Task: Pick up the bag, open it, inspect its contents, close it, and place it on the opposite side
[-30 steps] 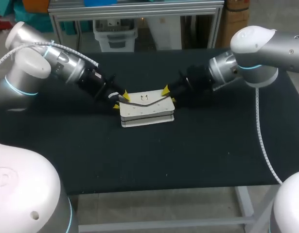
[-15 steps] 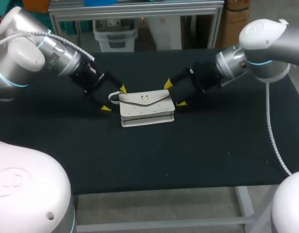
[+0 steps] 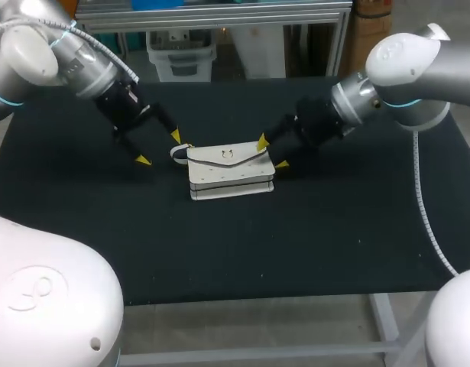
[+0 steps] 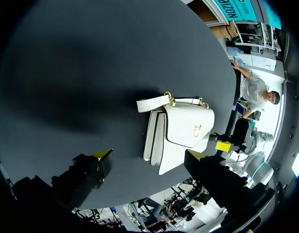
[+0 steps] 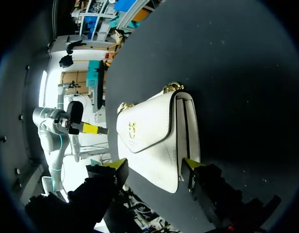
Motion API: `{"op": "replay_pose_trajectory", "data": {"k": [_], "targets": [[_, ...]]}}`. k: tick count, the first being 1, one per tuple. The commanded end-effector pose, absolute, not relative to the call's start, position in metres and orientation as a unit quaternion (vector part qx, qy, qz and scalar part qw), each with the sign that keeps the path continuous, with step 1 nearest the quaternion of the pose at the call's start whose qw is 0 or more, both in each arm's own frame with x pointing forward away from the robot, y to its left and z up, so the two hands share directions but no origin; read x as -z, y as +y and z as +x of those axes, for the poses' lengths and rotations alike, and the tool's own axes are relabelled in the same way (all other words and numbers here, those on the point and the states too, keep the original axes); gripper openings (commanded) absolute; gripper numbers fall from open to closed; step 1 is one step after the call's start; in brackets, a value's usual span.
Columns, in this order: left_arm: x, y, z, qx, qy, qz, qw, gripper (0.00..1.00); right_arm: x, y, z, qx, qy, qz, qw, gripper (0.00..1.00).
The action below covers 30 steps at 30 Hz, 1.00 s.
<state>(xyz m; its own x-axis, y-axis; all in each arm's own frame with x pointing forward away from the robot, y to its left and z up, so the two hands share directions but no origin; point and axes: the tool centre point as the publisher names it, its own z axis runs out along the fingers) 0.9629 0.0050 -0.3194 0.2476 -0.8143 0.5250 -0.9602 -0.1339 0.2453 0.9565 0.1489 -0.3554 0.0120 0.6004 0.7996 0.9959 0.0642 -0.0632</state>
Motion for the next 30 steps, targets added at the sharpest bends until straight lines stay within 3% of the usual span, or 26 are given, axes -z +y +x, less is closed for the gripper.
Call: {"op": "replay_pose_trajectory", "data": {"k": [1, 10, 13, 14, 30], "targets": [[0.318, 0.013, 0.968, -0.130, -0.599, 0.741, 0.276, 1.00, 0.364, 0.154, 0.961, 0.287, -0.645, -0.615, 0.351, 0.49], [0.317, 0.027, 0.971, -0.121, -0.610, 0.732, 0.280, 1.00, 0.372, 0.159, 0.964, 0.283, -0.649, -0.612, 0.352, 0.33], [0.318, 0.029, 0.972, -0.116, -0.612, 0.731, 0.277, 1.00, 0.375, 0.160, 0.965, 0.282, -0.650, -0.612, 0.353, 0.18], [0.318, 0.029, 0.972, -0.113, -0.617, 0.729, 0.276, 1.00, 0.376, 0.160, 0.966, 0.281, -0.650, -0.612, 0.353, 0.01], [0.319, 0.058, 0.984, -0.085, -0.651, 0.713, 0.246, 1.00, 0.369, 0.115, 0.979, 0.288, -0.666, -0.619, 0.300, 0.00]]}}
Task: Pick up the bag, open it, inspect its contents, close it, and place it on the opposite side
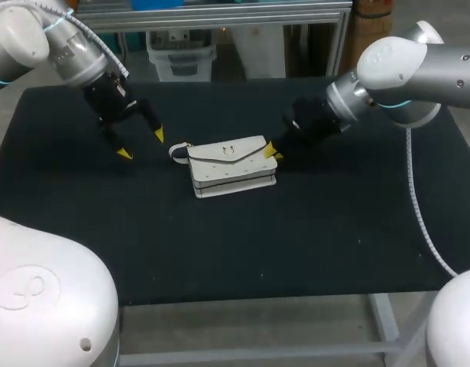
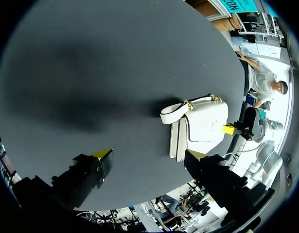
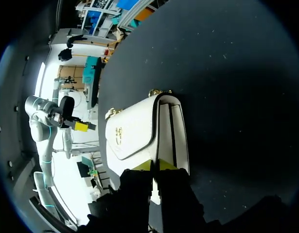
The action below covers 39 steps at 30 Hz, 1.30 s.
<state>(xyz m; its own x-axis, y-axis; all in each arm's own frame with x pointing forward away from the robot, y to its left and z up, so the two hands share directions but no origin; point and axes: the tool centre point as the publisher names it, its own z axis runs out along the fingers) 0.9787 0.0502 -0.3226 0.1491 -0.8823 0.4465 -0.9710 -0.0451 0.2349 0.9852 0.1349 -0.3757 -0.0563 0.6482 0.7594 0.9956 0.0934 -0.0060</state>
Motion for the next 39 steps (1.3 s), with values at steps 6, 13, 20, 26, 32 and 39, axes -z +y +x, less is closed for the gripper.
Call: {"op": "replay_pose_trajectory", "data": {"k": [6, 13, 20, 26, 32, 39], "targets": [[0.318, 0.063, 0.983, -0.046, -0.690, 0.688, 0.219, 1.00, 0.367, 0.091, 0.982, 0.292, -0.666, -0.626, 0.282, 0.00], [0.318, 0.063, 0.983, -0.046, -0.690, 0.688, 0.219, 1.00, 0.367, 0.091, 0.982, 0.292, -0.666, -0.626, 0.282, 0.00], [0.318, 0.063, 0.983, -0.046, -0.690, 0.688, 0.219, 1.00, 0.367, 0.091, 0.982, 0.292, -0.666, -0.626, 0.282, 0.00], [0.318, 0.063, 0.983, -0.046, -0.690, 0.688, 0.219, 1.00, 0.367, 0.091, 0.982, 0.292, -0.666, -0.626, 0.282, 0.00], [0.315, 0.091, 1.002, -0.081, -0.705, 0.684, 0.169, 1.00, 0.371, 0.064, 1.006, 0.307, -0.685, -0.622, 0.221, 0.00], [0.315, 0.112, 1.009, -0.086, -0.701, 0.698, 0.117, 1.00, 0.372, -0.001, 1.040, 0.326, -0.670, -0.645, 0.170, 0.00]]}}
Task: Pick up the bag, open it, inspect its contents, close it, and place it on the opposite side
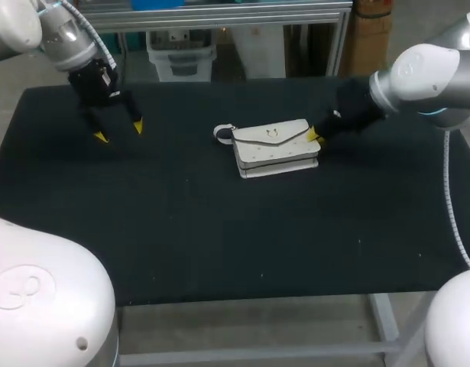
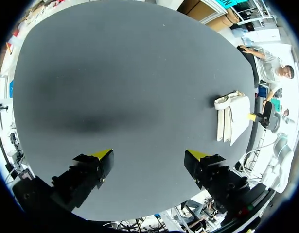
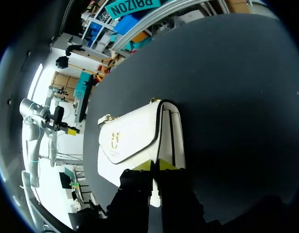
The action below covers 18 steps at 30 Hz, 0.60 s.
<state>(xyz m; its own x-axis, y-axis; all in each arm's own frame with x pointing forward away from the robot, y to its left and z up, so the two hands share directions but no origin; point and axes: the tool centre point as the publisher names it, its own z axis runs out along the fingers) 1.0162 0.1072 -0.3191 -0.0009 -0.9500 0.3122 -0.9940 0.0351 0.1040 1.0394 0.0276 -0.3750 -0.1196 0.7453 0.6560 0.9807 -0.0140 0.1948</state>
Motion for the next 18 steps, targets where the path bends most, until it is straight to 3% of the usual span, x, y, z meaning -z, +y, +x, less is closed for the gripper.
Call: {"op": "replay_pose_trajectory", "data": {"k": [1, 18], "targets": [[0.316, 0.114, 1.010, -0.086, -0.697, 0.703, 0.108, 1.00, 0.372, -0.008, 1.043, 0.328, -0.665, -0.651, 0.160, 0.00], [0.319, 0.134, 1.034, -0.075, -0.697, 0.713, 0.018, 1.00, 0.374, -0.104, 1.079, 0.294, -0.667, -0.663, 0.169, 0.00]]}}
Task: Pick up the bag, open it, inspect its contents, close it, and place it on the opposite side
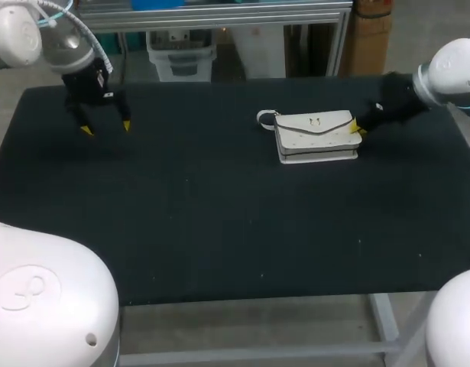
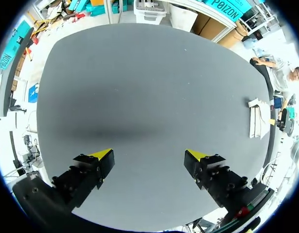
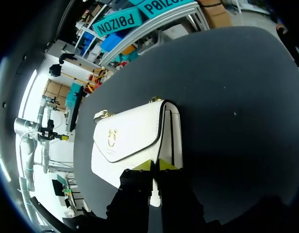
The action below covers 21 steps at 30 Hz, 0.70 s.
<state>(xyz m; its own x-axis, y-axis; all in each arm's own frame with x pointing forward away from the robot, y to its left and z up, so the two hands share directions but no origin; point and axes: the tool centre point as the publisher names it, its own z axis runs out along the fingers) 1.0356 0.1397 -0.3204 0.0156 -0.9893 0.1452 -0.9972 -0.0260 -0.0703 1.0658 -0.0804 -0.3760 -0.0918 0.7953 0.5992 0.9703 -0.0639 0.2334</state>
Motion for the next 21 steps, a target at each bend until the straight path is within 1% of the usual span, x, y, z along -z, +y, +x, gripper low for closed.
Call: {"op": "replay_pose_trajectory", "data": {"k": [1, 16, 17, 19, 20, 21], "targets": [[0.319, 0.134, 1.034, -0.075, -0.697, 0.713, 0.018, 1.00, 0.374, -0.104, 1.079, 0.294, -0.667, -0.663, 0.169, 0.00], [0.319, 0.134, 1.034, -0.075, -0.697, 0.713, 0.018, 1.00, 0.374, -0.104, 1.079, 0.294, -0.667, -0.663, 0.169, 0.00], [0.319, 0.134, 1.034, -0.075, -0.697, 0.713, 0.018, 1.00, 0.375, -0.111, 1.084, 0.300, -0.661, -0.666, 0.169, 0.00], [0.315, 0.141, 1.037, -0.078, -0.700, 0.710, 0.002, 1.00, 0.377, -0.129, 1.095, 0.303, -0.646, -0.687, 0.139, 0.00], [0.313, 0.144, 1.038, -0.076, -0.695, 0.715, -0.003, 1.00, 0.378, -0.140, 1.103, 0.307, -0.639, -0.691, 0.141, 0.00], [0.311, 0.147, 1.038, -0.076, -0.694, 0.716, -0.010, 1.00, 0.378, -0.151, 1.108, 0.306, -0.626, -0.706, 0.123, 0.00]]}}
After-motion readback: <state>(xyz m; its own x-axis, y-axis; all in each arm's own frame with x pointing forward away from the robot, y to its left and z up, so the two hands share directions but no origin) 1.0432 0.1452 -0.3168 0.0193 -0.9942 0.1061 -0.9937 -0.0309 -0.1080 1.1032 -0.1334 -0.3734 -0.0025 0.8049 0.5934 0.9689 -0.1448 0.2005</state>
